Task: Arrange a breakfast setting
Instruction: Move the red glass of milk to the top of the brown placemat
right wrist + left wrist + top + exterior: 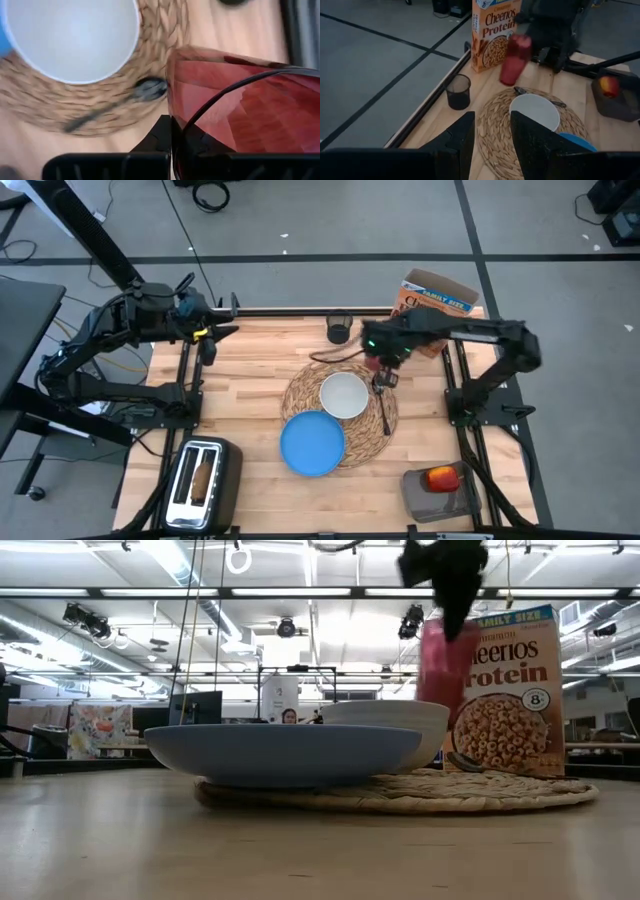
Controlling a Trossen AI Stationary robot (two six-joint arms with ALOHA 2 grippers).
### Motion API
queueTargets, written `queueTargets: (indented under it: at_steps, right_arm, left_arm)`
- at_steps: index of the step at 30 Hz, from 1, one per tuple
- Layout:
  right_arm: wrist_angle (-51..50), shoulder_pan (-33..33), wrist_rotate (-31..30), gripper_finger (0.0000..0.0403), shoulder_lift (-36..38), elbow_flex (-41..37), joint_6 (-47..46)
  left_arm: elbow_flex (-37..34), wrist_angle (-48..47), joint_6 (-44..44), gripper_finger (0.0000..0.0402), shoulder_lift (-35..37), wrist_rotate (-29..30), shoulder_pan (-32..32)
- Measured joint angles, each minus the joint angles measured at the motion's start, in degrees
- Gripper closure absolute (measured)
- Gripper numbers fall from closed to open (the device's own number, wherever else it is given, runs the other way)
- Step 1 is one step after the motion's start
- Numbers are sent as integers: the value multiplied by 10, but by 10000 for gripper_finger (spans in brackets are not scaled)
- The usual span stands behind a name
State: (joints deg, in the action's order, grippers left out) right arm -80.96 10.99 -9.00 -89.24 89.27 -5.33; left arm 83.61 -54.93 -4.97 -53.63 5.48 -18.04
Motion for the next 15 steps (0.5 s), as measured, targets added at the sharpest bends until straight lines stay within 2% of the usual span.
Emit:
queueTargets:
  at_steps: [4, 7, 15]
  right_arm:
    - [29, 52, -7, 392, -63, 38, 185]
    - [38, 81, -16, 392, -104, 43, 278]
    - [77, 121, -24, 392, -152, 43, 388]
  left_arm:
    - [0, 0, -4, 269, 0, 0, 0]
    - [0, 0, -18, 269, 0, 0, 0]
    - [0, 0, -23, 269, 0, 0, 0]
